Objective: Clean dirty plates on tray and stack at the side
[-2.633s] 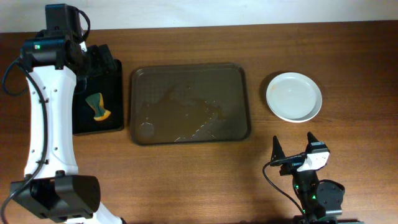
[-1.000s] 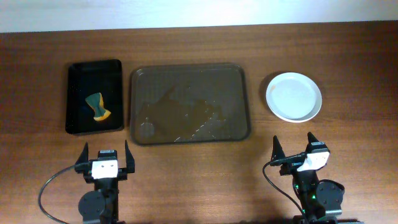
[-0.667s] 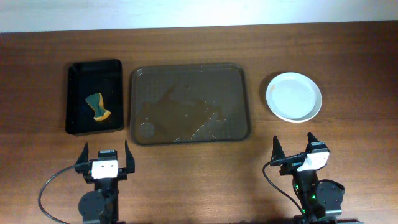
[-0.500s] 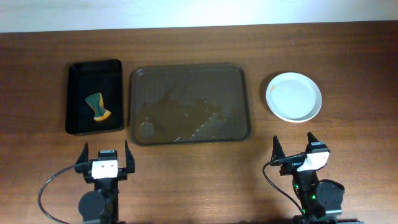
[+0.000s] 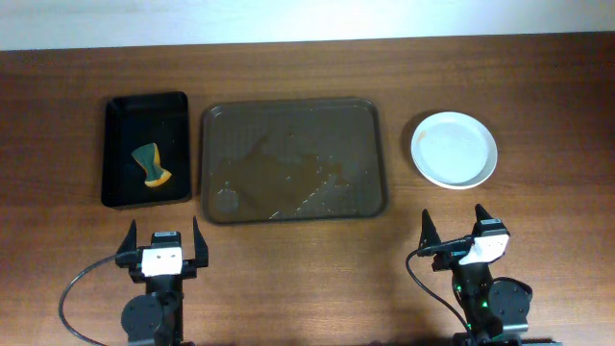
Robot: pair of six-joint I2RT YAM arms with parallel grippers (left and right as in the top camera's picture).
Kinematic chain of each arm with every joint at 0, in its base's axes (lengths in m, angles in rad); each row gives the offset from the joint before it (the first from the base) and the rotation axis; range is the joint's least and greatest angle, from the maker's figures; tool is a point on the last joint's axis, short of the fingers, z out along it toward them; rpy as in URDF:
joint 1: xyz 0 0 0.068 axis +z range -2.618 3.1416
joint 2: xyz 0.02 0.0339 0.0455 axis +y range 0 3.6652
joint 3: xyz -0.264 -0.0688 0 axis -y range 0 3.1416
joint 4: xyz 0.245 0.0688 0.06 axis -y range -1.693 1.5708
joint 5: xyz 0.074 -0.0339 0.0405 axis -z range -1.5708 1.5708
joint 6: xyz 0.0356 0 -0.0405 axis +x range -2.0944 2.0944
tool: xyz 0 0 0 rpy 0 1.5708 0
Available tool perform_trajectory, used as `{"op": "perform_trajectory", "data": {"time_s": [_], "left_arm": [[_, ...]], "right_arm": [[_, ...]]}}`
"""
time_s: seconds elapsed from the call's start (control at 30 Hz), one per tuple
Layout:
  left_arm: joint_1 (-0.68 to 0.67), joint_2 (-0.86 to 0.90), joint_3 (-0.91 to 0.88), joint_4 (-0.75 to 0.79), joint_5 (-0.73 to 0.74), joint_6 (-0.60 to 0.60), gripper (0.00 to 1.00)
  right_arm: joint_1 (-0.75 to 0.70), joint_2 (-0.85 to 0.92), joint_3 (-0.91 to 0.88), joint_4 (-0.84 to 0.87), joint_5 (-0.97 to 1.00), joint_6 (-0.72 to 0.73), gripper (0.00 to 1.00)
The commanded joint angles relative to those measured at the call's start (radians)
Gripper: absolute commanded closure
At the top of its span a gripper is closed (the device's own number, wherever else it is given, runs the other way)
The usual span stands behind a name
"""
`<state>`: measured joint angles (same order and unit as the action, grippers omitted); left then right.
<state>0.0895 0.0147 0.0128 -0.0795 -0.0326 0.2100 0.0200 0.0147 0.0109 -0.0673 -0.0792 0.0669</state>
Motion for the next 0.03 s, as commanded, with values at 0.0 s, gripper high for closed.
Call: {"op": "perform_trajectory", "data": {"time_s": [0.0], "left_arm": [[0.005,-0.009,-0.003,-0.004,0.011,0.016,0.01]], "right_arm": [[0.001,-0.006,-0.005,-0.005,0.002,-0.007,0.02]]}}
